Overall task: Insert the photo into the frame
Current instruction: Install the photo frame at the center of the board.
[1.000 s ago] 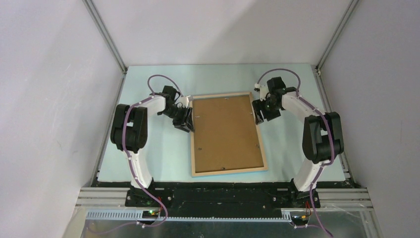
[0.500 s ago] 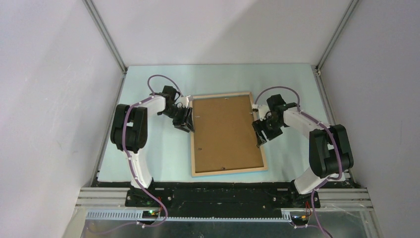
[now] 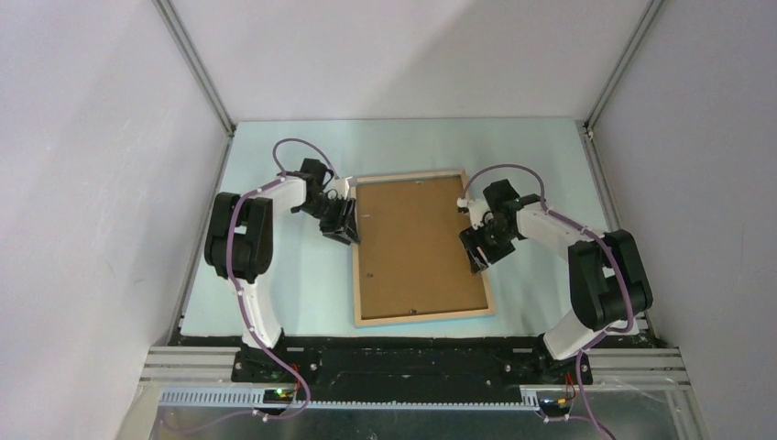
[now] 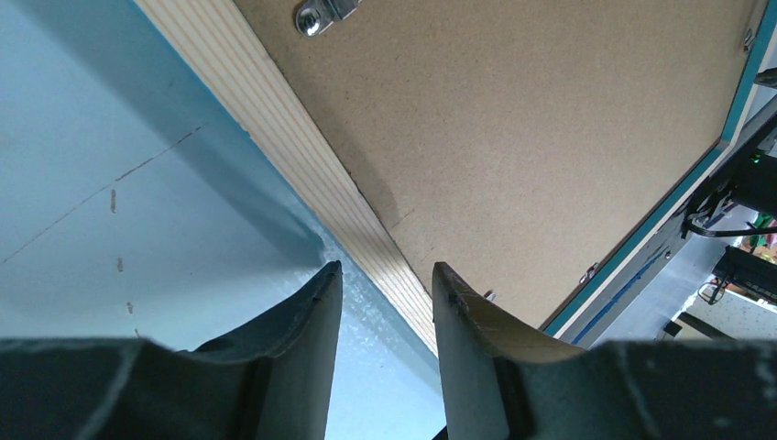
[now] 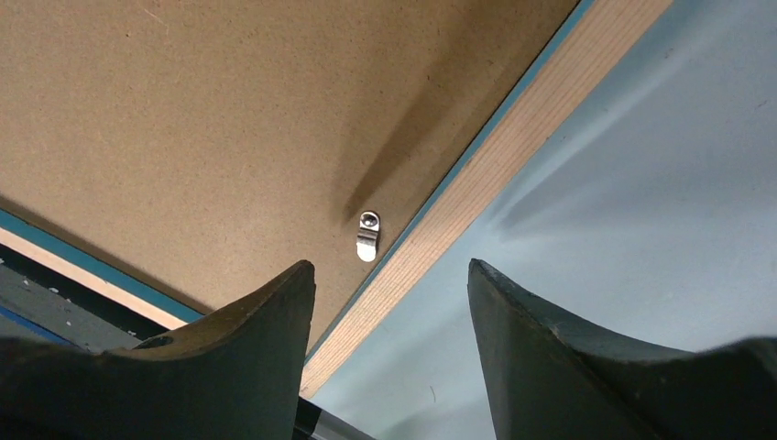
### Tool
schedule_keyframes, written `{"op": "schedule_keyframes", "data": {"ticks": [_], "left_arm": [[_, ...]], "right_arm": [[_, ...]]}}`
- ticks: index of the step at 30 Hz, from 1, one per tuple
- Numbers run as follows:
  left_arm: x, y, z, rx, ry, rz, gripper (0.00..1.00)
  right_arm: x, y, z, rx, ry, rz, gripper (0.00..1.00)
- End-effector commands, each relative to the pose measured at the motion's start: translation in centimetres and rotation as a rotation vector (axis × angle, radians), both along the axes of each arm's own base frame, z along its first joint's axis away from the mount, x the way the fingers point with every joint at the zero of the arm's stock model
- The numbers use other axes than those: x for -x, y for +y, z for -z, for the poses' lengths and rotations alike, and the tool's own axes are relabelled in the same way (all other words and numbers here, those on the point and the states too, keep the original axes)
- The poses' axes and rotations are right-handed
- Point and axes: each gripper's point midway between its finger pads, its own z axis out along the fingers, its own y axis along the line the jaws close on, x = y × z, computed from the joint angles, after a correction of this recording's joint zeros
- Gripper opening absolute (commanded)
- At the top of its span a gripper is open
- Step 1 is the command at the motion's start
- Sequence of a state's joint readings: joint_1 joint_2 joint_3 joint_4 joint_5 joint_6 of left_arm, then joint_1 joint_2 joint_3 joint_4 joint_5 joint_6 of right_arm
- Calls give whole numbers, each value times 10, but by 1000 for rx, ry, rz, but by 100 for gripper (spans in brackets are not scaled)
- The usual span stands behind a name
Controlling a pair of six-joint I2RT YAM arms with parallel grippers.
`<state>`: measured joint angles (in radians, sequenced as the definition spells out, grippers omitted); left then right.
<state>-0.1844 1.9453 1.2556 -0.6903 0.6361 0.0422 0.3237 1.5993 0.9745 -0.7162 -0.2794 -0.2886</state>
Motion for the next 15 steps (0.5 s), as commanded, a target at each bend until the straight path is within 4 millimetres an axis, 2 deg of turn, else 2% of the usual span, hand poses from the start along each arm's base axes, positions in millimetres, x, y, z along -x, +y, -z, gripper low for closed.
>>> {"op": "schedule_keyframes", "data": {"ticks": [1, 15], "left_arm": [[-7, -5, -5, 36, -15, -4, 46], [-7, -5, -5, 39, -16, -2, 46]], "right_arm": [[-6, 4, 4, 18, -27, -7, 66], [-12, 3, 11, 57, -47, -1, 58]]}}
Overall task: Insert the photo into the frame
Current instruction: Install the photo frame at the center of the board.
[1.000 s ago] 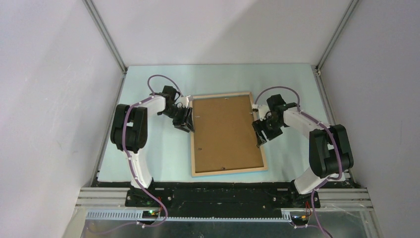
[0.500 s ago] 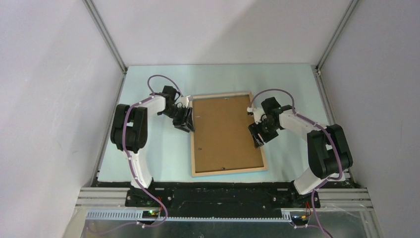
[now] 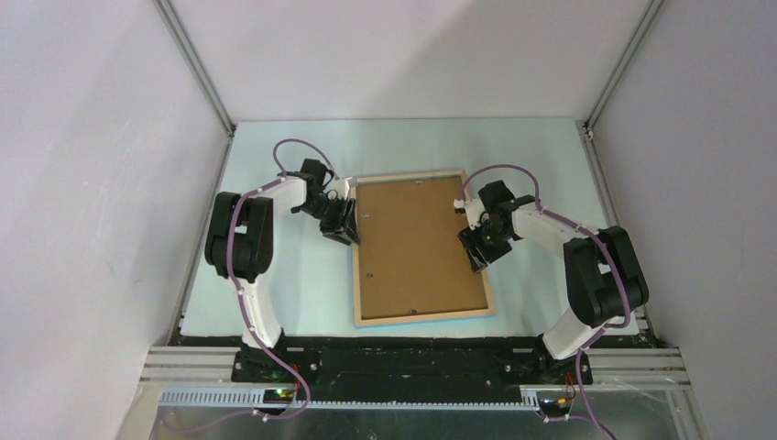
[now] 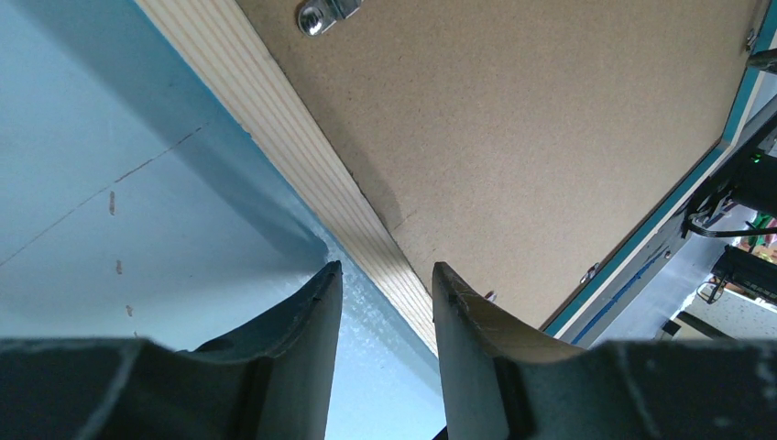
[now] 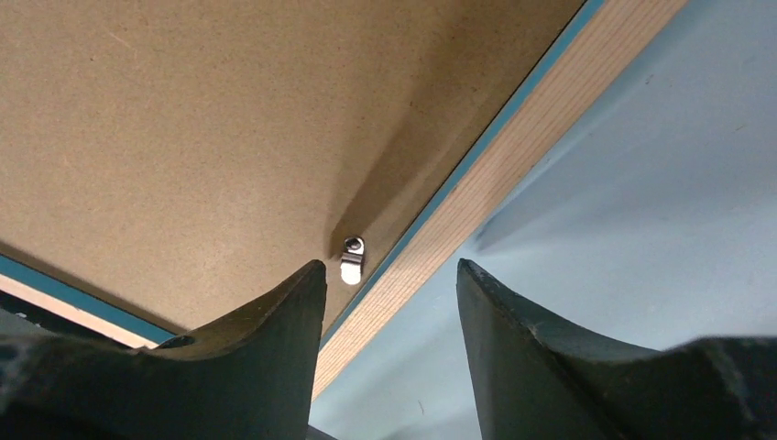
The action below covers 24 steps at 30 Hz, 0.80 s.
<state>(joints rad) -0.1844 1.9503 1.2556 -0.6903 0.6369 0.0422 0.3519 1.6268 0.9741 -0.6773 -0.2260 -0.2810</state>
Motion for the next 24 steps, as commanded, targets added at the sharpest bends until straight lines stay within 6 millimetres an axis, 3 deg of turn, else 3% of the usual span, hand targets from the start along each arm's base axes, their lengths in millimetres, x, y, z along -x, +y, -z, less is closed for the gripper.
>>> {"op": "schedule_keyframes", "data": {"ticks": [1, 9, 24], "left_arm": [[-7, -5, -7, 40, -19, -3, 46], [-7, -5, -8, 40, -20, -3, 46], [-6, -4, -7, 38, -17, -4, 46]], "right_arm": [[-6, 3, 3, 15, -24, 6, 58], [-6, 2, 7, 46, -25, -3, 54], [-6, 2, 7, 46, -28, -27, 38]]}}
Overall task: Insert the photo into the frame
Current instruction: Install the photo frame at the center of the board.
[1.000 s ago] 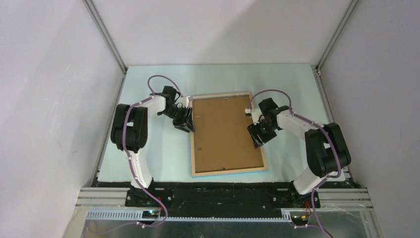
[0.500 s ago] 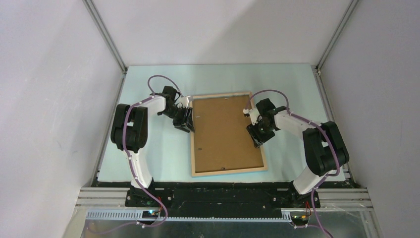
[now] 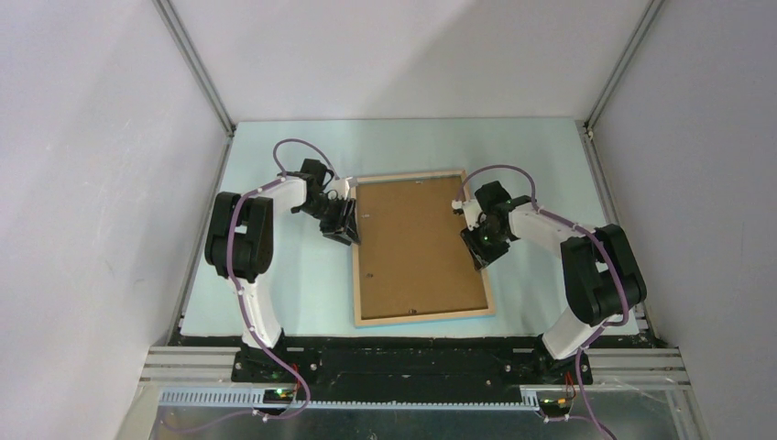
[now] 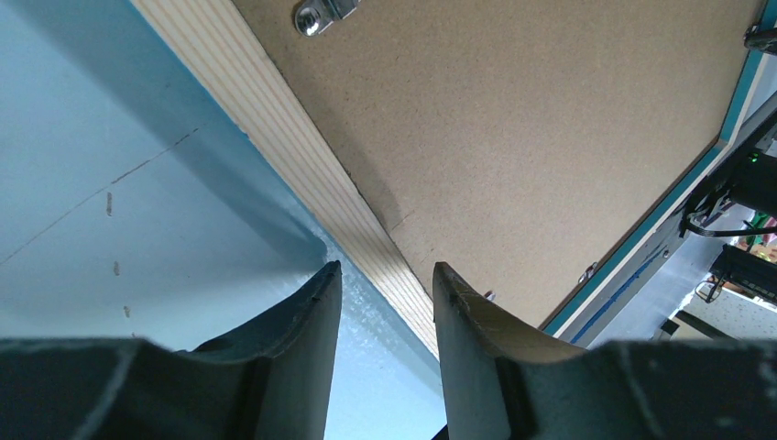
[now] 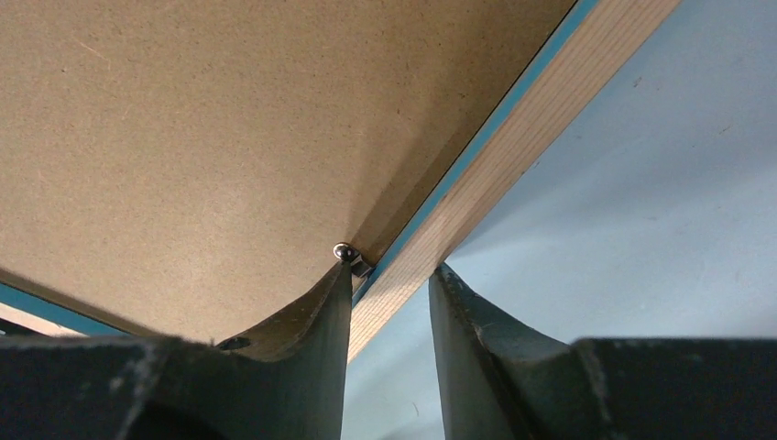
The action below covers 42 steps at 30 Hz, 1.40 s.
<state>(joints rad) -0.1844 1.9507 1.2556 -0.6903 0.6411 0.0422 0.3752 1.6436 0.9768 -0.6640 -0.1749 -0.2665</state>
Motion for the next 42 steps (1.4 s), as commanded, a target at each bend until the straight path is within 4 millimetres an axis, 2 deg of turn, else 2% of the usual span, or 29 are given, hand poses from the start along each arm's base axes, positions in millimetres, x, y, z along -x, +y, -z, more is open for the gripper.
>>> {"op": "schedule_keyframes", "data": {"ticks": [1, 9, 11, 16, 21, 27, 33, 42], "left_arm": [[-6, -4, -6, 34, -18, -4, 46], [-6, -3, -6, 31, -17, -6, 45], [-6, -3, -6, 31, -18, -6, 45], [-7, -2, -8, 27, -28, -7, 47], [-9, 0, -11, 24, -42, -11, 50], [-9, 1, -10, 16, -44, -9, 51], [-11, 3, -12, 6, -57, -11, 51], [-11, 5, -12, -4, -62, -12, 52]], "right_arm": [[-3, 2, 3, 2, -14, -31, 37], [-4, 3, 1, -3, -22, -35, 36], [-5, 3, -1, -3, -29, -34, 39], [-8, 3, -9, -15, -49, -13, 55], [-15, 2, -23, -58, -70, 42, 63], [-33, -1, -35, -167, -53, 162, 65], [-65, -2, -44, -265, -44, 256, 63], [-104, 3, -30, -327, 8, 325, 59]]}}
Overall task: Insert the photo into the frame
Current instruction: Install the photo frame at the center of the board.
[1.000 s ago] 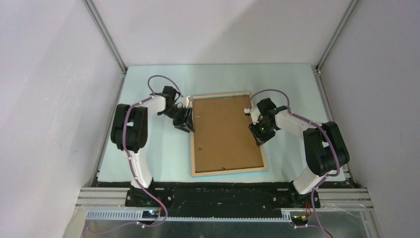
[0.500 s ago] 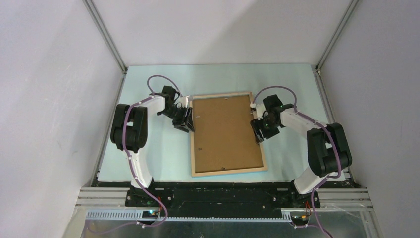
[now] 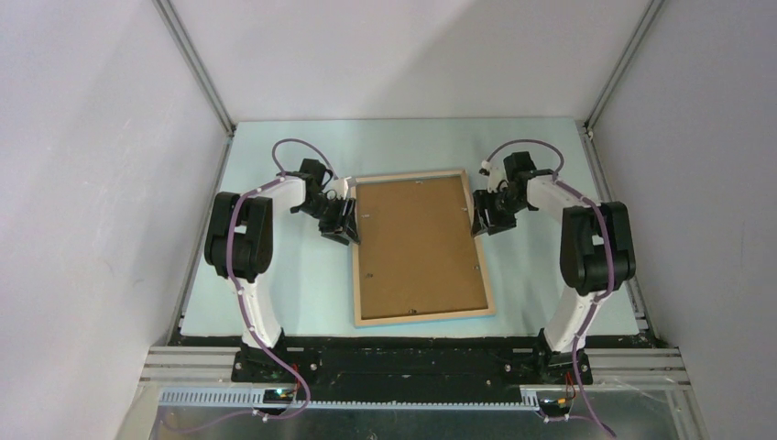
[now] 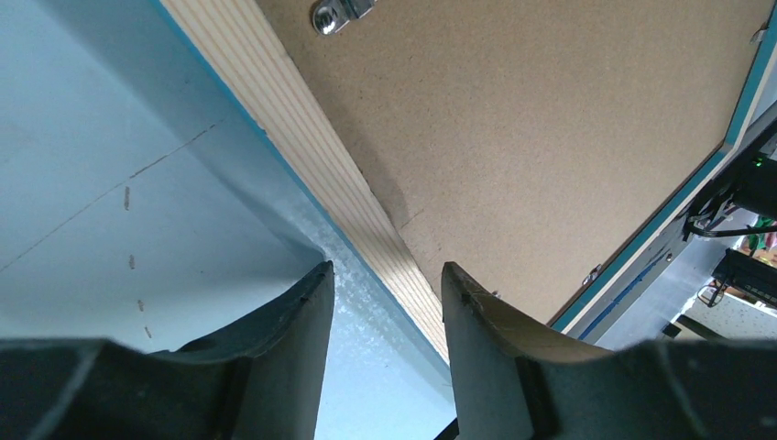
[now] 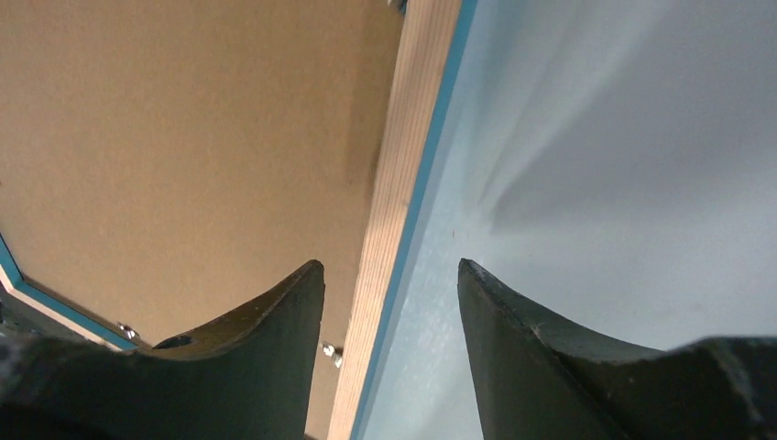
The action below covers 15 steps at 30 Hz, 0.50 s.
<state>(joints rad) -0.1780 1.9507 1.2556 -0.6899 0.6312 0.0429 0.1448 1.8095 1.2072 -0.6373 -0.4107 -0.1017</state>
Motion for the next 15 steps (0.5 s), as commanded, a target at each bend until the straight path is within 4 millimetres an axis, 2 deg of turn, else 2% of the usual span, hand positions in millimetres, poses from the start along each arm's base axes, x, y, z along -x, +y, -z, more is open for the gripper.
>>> {"op": "schedule_keyframes", "data": {"ticks": [1, 6, 9, 11, 15], "left_arm": [[-9, 2, -13, 4, -62, -4, 52], [-10, 4, -15, -13, -77, -5, 54], [-13, 5, -17, -16, -86, -6, 55], [-15, 5, -17, -19, -89, -9, 55], [-18, 6, -18, -27, -98, -12, 56]], "right_arm": [[-27, 10, -4, -42, -25, 19, 59], [-38, 12, 2, -41, -18, 31, 56], [-40, 14, 5, -36, -11, 33, 52], [-40, 14, 9, -32, -4, 35, 47], [-37, 14, 13, -28, 17, 38, 31]]}}
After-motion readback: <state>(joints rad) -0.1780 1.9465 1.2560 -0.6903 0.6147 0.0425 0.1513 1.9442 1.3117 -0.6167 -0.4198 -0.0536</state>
